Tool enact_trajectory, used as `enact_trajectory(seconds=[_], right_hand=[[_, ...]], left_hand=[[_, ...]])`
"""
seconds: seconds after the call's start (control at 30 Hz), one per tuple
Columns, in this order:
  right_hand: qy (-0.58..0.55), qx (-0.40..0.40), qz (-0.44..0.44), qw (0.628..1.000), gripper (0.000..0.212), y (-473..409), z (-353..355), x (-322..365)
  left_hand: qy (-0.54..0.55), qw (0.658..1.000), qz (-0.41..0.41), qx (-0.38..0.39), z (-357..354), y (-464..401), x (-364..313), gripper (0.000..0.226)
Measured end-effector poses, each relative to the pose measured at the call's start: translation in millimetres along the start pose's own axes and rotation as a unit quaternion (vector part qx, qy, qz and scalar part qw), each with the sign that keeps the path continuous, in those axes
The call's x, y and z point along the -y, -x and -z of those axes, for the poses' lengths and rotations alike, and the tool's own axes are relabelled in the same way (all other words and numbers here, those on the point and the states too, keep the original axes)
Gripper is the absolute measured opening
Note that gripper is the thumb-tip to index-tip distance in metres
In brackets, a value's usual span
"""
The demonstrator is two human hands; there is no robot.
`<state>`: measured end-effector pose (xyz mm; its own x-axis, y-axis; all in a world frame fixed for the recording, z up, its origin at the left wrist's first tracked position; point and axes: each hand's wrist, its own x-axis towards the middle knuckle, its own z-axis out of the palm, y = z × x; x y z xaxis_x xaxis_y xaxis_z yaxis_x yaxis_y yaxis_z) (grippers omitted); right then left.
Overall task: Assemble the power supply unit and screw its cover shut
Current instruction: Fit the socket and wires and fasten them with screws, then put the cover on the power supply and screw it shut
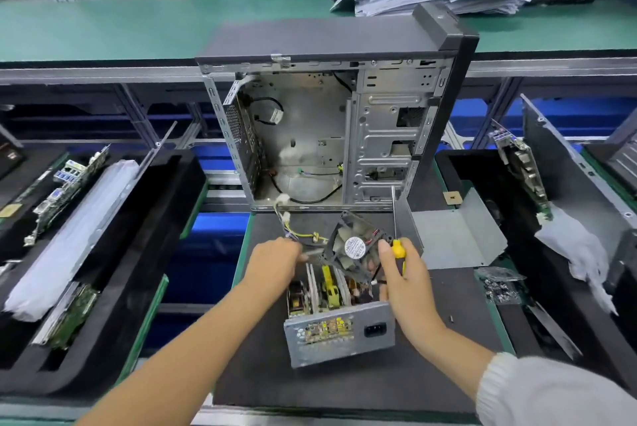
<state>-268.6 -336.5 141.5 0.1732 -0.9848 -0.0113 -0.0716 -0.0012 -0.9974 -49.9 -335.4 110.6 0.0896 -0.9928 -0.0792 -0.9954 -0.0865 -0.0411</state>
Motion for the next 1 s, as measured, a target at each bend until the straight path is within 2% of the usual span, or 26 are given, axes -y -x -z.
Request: enact_trajectory(seconds=[0.13, 0.2, 0.27, 0.33, 0.4, 0.47, 0.53, 0.67, 0.7, 0.77, 0.87, 0.97, 1.0], right_hand=[[-0.022, -0.026, -0.021, 0.999, 0.025, 4, -5, -20], [-0.013, -0.01, -0.018, 1.0, 0.027, 3, -4, -27], [0.004, 0.03, -0.015, 0.999, 0.026, 2, -1, -32], [0.032, 0.075, -0.009, 0.997, 0.014, -1, 3, -36], [0.075, 0.128, 0.014, 0.989, 0.023, -6, 7, -39], [0.111, 0.203, 0.039, 0.972, 0.019, -10, 7, -39], [0.151, 0.269, 0.047, 0.95, 0.016, -14, 6, -38], [0.207, 0.338, 0.043, 0.917, 0.036, -19, 4, -39], [0.22, 0.356, 0.047, 0.907, 0.041, -18, 3, -40], [0.237, 0.376, 0.05, 0.894, 0.051, -18, 2, -46], [0.241, 0.38, 0.077, 0.89, 0.044, -20, 0, -50], [0.224, 0.397, 0.112, 0.883, 0.039, -22, 1, -46], [0.216, 0.406, 0.112, 0.881, 0.03, -22, 1, -44]], left_hand=[[-0.025, 0.998, -0.02, -0.051, -4, -4, 9, 0.024], [-0.025, 0.997, -0.014, -0.069, -8, -1, 11, 0.022], [-0.019, 0.996, -0.021, -0.088, -13, 4, 12, 0.02], [0.01, 0.993, -0.031, -0.115, -16, 10, 12, 0.023], [0.028, 0.992, -0.018, -0.118, -14, 13, 11, 0.03], [0.081, 0.99, 0.01, -0.113, -10, 15, 10, 0.031], [0.193, 0.973, 0.04, -0.123, -3, 20, 12, 0.024], [0.387, 0.892, 0.028, -0.231, 4, 51, 14, 0.006], [0.441, 0.87, 0.015, -0.22, 5, 59, 13, 0.01], [0.527, 0.838, -0.014, -0.14, 2, 75, 9, 0.021], [0.55, 0.835, -0.024, -0.029, -9, 84, 4, 0.016], [0.57, 0.822, -0.013, -0.008, -10, 82, 4, 0.021], [0.573, 0.819, -0.023, -0.008, -9, 81, 4, 0.023]])
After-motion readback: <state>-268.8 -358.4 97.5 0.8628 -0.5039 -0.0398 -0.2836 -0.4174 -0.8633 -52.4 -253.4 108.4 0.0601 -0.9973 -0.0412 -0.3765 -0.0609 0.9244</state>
